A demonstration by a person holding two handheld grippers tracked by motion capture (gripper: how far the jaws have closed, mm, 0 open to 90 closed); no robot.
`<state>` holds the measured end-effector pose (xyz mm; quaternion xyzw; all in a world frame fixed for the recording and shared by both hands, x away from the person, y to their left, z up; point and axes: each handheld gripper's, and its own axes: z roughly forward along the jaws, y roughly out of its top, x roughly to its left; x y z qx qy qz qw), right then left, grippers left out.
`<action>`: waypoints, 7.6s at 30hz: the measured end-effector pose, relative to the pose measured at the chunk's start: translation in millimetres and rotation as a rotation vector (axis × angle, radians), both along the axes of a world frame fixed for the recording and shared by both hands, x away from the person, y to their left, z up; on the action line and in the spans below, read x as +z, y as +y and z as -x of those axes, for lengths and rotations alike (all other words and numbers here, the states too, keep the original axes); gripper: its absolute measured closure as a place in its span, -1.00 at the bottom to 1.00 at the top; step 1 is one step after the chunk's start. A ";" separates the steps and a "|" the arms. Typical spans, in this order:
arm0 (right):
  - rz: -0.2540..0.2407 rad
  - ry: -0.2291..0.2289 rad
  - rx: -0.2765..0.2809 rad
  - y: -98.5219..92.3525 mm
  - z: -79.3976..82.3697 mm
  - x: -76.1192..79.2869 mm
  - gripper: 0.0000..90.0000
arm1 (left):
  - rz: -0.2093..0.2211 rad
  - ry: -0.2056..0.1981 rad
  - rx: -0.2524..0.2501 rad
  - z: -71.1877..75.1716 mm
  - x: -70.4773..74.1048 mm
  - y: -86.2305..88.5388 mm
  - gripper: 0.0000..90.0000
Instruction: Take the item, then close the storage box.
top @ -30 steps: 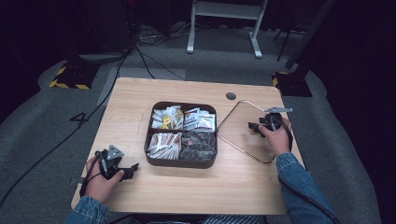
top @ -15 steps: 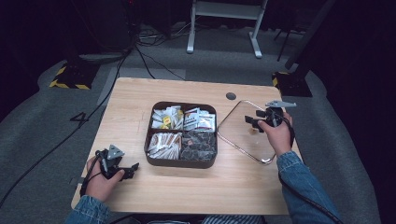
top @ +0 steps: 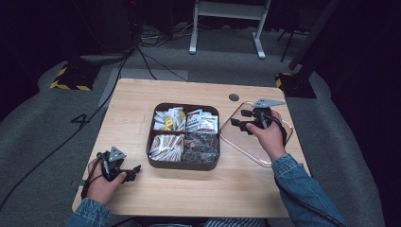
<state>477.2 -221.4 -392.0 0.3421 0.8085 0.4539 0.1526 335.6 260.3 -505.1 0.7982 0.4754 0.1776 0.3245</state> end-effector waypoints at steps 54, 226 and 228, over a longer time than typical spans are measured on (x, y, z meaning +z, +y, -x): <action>0.100 0.209 0.385 224.5 -5.5 -50.6 0.10 | 0.003 0.005 0.003 -1.1 -0.4 -3.4 -0.75; 0.075 0.070 -0.075 -44.8 49.5 -49.3 -0.07 | 0.002 0.006 0.004 -2.3 -0.6 -5.4 -0.78; 0.073 0.072 -0.095 -50.9 42.9 -45.2 -0.08 | 0.002 0.005 0.004 -2.3 -0.6 -5.4 -0.78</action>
